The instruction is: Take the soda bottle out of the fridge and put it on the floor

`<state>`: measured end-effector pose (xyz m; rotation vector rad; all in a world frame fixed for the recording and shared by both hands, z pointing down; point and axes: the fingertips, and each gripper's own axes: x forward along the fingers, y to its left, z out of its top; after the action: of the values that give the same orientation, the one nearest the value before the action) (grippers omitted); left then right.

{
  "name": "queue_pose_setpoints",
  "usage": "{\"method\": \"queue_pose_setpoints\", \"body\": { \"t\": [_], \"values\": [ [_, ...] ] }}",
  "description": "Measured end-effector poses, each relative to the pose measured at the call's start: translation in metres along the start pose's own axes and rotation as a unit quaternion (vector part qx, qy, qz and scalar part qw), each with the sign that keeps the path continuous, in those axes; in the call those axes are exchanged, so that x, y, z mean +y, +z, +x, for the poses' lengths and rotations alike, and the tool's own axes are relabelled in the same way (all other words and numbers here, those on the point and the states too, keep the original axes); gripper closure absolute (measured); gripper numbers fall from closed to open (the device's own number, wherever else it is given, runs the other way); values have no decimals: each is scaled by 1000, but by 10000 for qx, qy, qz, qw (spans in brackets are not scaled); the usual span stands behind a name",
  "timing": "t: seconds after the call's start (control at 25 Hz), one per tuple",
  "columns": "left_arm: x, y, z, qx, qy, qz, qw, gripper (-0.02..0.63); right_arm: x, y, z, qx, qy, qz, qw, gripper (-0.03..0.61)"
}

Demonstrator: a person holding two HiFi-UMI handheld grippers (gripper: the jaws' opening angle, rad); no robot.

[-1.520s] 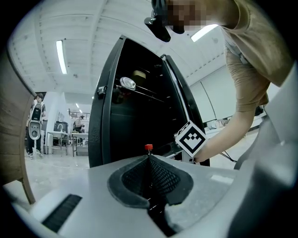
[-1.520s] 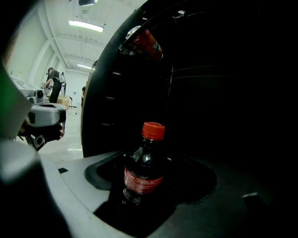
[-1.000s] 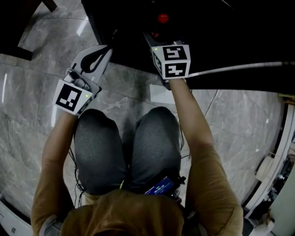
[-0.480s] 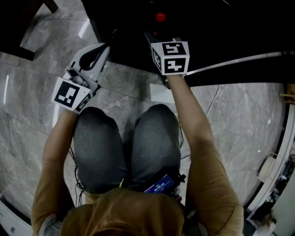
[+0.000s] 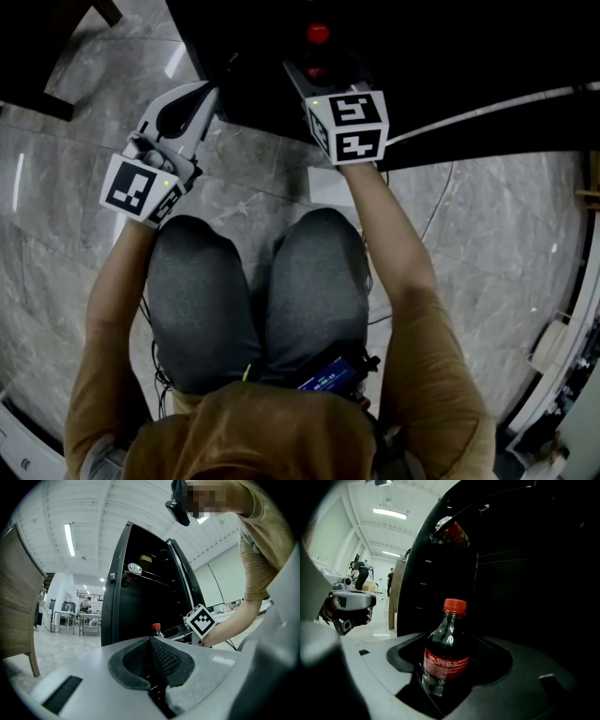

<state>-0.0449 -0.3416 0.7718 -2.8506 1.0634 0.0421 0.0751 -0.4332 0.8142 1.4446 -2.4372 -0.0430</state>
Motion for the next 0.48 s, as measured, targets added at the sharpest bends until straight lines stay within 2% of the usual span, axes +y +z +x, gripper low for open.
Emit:
{"method": "queue_pose_setpoints", "body": {
  "t": [0.2, 0.48],
  "values": [
    [-5, 2, 3, -77, -22, -122, 9999, 612, 21, 11, -19, -121, 279, -460, 9985, 281],
    [-6, -6, -2, -101, 74, 1, 9999, 612, 52, 22, -32, -430, 618, -808, 9939, 281]
  ]
}}
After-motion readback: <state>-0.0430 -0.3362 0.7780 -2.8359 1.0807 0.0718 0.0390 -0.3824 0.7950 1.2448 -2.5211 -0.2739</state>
